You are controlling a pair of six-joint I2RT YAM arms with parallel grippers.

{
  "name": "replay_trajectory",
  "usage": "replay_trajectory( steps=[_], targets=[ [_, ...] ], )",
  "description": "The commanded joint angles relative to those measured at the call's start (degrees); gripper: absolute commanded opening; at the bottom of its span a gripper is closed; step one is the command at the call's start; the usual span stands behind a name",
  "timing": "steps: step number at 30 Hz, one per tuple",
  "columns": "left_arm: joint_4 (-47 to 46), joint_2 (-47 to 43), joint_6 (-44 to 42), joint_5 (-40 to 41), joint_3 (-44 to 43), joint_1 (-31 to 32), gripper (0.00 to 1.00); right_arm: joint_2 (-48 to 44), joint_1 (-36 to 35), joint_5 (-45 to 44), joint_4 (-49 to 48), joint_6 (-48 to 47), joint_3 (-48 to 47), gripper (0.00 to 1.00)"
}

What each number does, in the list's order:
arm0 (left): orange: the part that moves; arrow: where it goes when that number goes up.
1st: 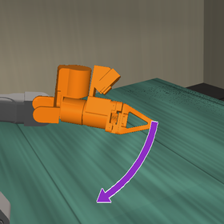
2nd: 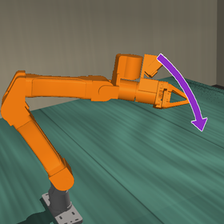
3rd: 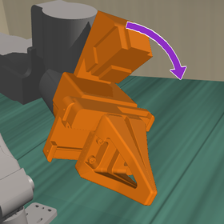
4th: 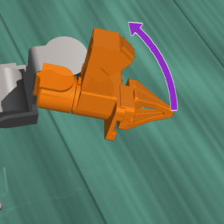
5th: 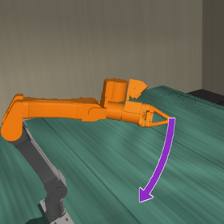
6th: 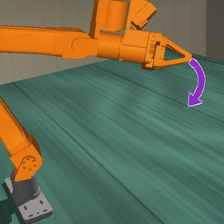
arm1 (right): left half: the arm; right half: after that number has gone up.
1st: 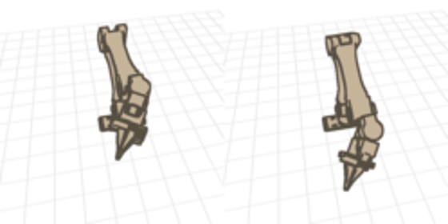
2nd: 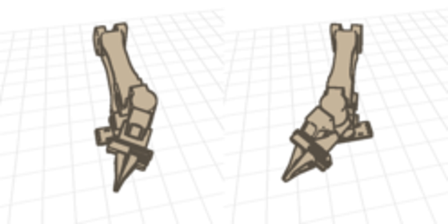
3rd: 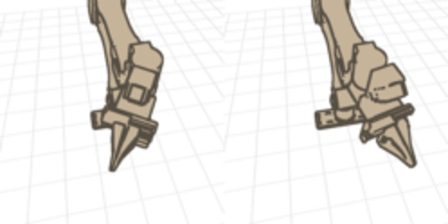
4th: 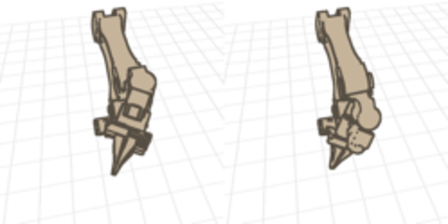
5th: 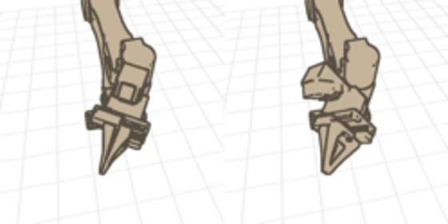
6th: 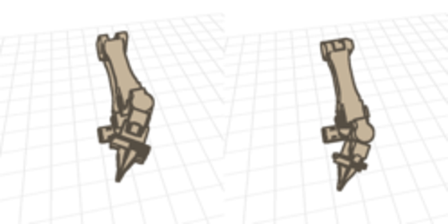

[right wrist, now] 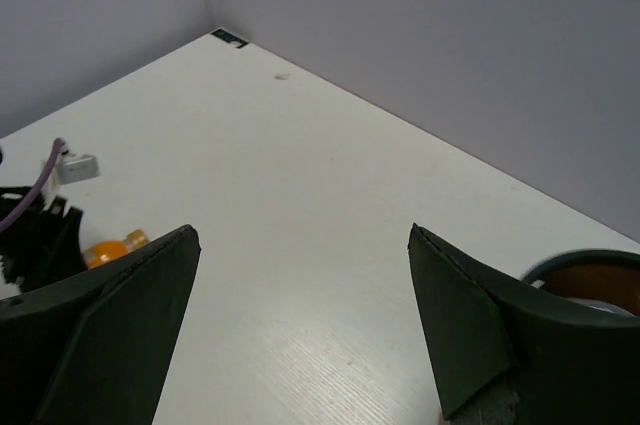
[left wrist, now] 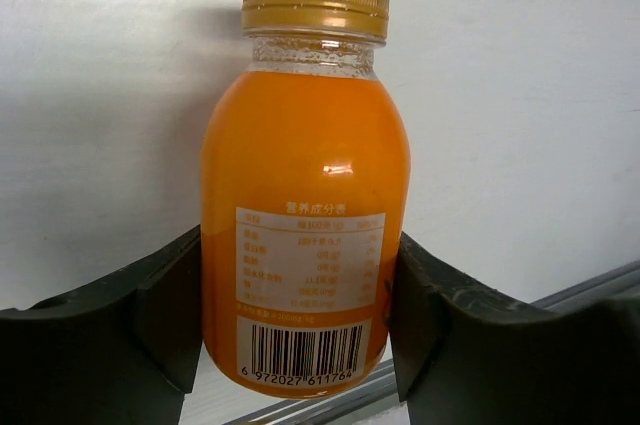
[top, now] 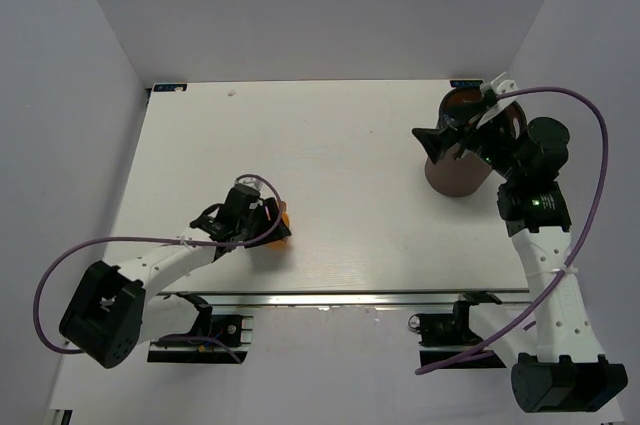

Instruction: Put the plastic bottles in the bin

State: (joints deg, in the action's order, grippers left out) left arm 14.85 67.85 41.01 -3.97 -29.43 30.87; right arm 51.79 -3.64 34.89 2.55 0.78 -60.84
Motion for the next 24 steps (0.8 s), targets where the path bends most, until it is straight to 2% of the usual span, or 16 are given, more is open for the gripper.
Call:
replay_trajectory(
  steps=[1, 3, 4, 5, 8, 9, 15, 20, 24],
  targets=[
    [-6.3, -3.9, -3.2, -1.1, -4.4, 0.5, 0.21, 2.0, -3.4, 4.4, -5.5, 3.4, 1.1, 0.89],
    [-8.8, -4.2, -4.7, -2.0, -6.8, 0.6, 0.12, 3.4, -9.0, 2.8, -6.3, 3.4, 1.2, 0.89],
    [-9.7, -4.1, -5.4, -4.1, -7.9, 0.7, 0.02, 5.1, -11.6, 1.7, -6.1, 2.8, 1.0, 0.89],
    [-10.8, -4.0, -7.0, -5.8, -10.1, 1.0, 0.00, 6.0, -16.7, -0.7, -6.1, 2.1, 0.8, 0.89],
    [-19.8, -3.5, -9.3, -14.0, -11.5, 2.1, 0.00, 9.0, -21.7, 2.2, -10.2, 3.3, 2.5, 0.89],
    [-21.7, -3.4, -9.6, -15.6, -11.5, 2.3, 0.00, 9.9, -22.0, 2.8, -14.7, 4.8, 4.7, 0.90],
    [-39.2, -2.0, -7.9, -31.7, -8.4, 3.3, 0.00, 11.9, -22.2, 2.8, -26.5, 15.6, 11.0, 0.89],
    [-41.6, -2.6, -9.5, -32.6, -8.0, 4.8, 0.00, 13.1, -22.2, 1.1, -30.5, 22.9, 13.1, 0.89],
    [-40.8, -1.7, -10.0, -32.4, -9.0, 5.4, 0.00, 14.6, -22.3, 5.0, -36.8, 28.4, 14.9, 0.89]
  ],
)
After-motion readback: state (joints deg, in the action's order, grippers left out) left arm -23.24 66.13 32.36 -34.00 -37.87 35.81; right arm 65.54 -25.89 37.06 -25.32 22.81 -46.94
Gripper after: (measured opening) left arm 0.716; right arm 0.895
